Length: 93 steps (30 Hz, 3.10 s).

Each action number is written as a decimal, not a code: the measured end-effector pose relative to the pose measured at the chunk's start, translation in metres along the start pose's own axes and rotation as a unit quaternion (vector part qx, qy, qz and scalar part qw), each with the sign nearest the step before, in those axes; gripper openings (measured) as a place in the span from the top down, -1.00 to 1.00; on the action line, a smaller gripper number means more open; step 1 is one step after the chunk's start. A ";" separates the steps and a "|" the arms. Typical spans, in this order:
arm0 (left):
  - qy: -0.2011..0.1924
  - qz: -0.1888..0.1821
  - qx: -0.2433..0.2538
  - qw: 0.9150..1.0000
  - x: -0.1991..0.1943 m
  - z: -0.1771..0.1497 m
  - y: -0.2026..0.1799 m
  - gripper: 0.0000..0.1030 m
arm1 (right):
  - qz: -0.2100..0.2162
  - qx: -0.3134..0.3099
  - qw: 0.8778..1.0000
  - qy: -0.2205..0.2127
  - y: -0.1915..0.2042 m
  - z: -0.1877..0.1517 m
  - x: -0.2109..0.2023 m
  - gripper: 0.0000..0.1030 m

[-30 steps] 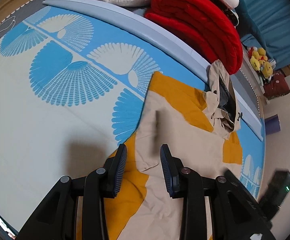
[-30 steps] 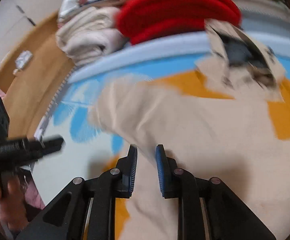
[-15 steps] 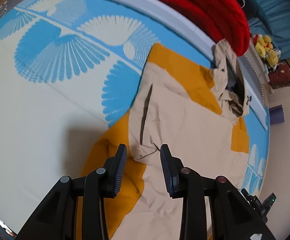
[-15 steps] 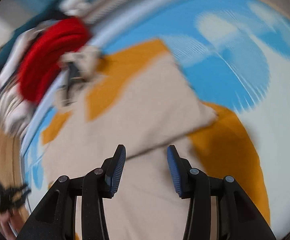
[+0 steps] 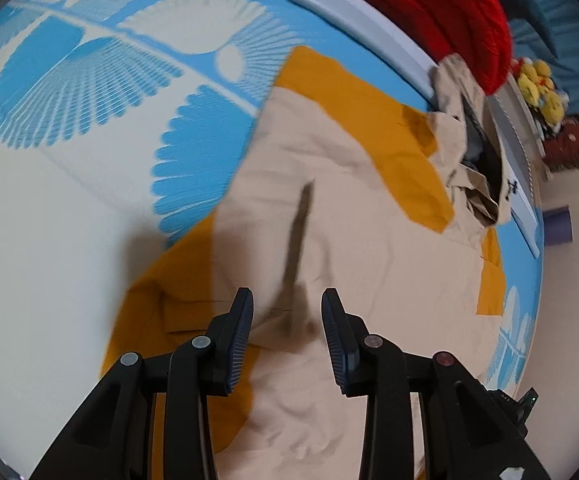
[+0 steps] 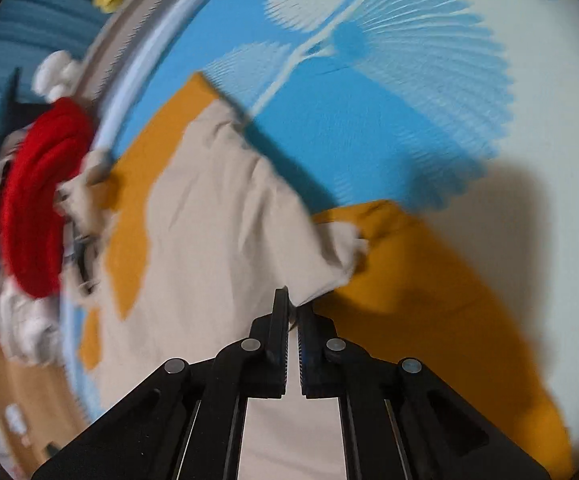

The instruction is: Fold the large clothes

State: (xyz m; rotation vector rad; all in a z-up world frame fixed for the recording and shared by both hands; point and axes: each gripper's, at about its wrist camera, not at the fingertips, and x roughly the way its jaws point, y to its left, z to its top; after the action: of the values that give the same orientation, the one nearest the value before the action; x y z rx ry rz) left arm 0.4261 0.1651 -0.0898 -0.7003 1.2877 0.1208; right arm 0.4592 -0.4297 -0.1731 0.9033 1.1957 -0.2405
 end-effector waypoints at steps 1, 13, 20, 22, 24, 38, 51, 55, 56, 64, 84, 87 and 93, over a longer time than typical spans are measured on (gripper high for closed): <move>-0.001 -0.004 0.007 1.000 0.001 0.000 -0.004 0.39 | -0.005 0.005 1.000 -0.008 0.000 -0.001 -0.006 0.90; 0.031 0.021 0.023 0.999 0.040 -0.007 -0.009 1.00 | 0.055 -0.161 0.985 -0.031 0.073 -0.024 -0.033 0.48; -0.035 0.071 0.064 0.995 0.014 -0.004 -0.026 0.93 | -0.022 -0.176 0.983 0.050 0.065 -0.033 0.019 0.47; -0.033 0.078 0.073 0.994 0.014 -0.007 -0.033 0.93 | -0.030 -0.186 0.981 0.044 0.069 -0.034 0.016 0.47; -0.056 0.066 0.087 0.992 0.002 -0.010 -0.043 0.85 | -0.027 -0.194 0.980 0.027 0.075 -0.035 0.005 0.47; -0.057 0.065 0.136 0.987 -0.004 -0.015 -0.066 0.44 | -0.023 -0.293 0.950 -0.104 0.122 -0.041 -0.073 0.47; -0.207 0.051 0.227 0.950 -0.066 -0.067 -0.121 -0.17 | 0.015 -0.384 0.905 -0.181 0.157 -0.090 -0.152 0.47; -0.243 0.064 0.250 0.935 -0.076 -0.078 -0.130 -0.19 | 0.019 -0.382 0.905 -0.186 0.151 -0.089 -0.161 0.47; -0.247 0.068 0.259 0.931 -0.076 -0.079 -0.132 -0.19 | 0.018 -0.377 0.908 -0.183 0.150 -0.086 -0.162 0.47; -0.232 0.116 0.284 0.923 -0.070 -0.055 -0.146 -0.19 | -0.012 -0.364 0.913 -0.183 0.150 -0.061 -0.157 0.47; -0.178 0.082 0.232 0.953 0.041 0.196 -0.255 0.52 | -0.053 -0.354 0.917 -0.173 0.132 -0.021 -0.123 0.96; -0.177 0.074 0.223 0.956 0.065 0.218 -0.263 0.52 | -0.058 -0.353 0.917 -0.177 0.131 -0.018 -0.121 0.96; -0.170 0.050 0.185 0.967 0.108 0.260 -0.273 0.39 | -0.060 -0.347 0.923 -0.157 0.126 -0.012 -0.107 0.91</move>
State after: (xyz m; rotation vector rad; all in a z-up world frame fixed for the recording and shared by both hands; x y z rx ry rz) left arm 0.8008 0.0579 -0.0489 -0.2770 0.9772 0.0762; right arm 0.4857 -0.3710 -0.0200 0.1591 0.9309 -0.0420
